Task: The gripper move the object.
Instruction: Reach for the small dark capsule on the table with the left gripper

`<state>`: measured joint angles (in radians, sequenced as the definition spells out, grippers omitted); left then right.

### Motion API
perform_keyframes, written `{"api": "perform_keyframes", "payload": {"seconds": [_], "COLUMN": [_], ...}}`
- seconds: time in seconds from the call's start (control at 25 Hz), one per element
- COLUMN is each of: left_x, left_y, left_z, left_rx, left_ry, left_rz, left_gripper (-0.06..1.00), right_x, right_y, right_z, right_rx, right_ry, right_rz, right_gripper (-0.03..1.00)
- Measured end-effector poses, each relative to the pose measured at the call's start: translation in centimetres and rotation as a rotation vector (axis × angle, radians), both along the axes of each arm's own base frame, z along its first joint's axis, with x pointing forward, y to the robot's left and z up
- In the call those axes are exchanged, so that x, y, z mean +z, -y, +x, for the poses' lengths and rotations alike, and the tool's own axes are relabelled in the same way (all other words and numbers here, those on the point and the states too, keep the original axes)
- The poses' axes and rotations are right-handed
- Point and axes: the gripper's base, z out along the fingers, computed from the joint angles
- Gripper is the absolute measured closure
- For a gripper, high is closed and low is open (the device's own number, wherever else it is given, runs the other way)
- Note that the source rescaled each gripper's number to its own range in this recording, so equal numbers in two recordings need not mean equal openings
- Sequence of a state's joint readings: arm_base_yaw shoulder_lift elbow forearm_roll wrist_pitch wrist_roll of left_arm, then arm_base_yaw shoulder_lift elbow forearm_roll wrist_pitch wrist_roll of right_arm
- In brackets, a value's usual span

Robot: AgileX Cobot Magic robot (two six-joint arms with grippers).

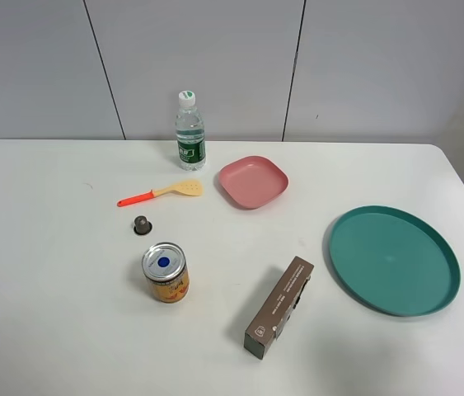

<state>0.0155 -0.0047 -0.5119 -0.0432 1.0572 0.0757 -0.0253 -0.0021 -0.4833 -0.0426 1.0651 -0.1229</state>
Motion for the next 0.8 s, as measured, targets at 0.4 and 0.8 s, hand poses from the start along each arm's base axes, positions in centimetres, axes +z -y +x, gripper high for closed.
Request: {"api": "perform_keyframes", "payload": {"seconds": [0.4, 0.8], "left_x": [0.00, 0.00], "left_y": [0.00, 0.00], "left_z": [0.00, 0.00], "left_rx": [0.000, 0.000], "left_ry": [0.000, 0.000], "left_rz": [0.000, 0.000], "left_gripper": [-0.06, -0.06], "right_x": [0.00, 0.00], "right_y": [0.00, 0.00], "right_z": [0.00, 0.00], "right_rx": [0.000, 0.000], "right_ry": [0.000, 0.000], "right_rz": [0.000, 0.000], "right_gripper": [-0.03, -0.03]}}
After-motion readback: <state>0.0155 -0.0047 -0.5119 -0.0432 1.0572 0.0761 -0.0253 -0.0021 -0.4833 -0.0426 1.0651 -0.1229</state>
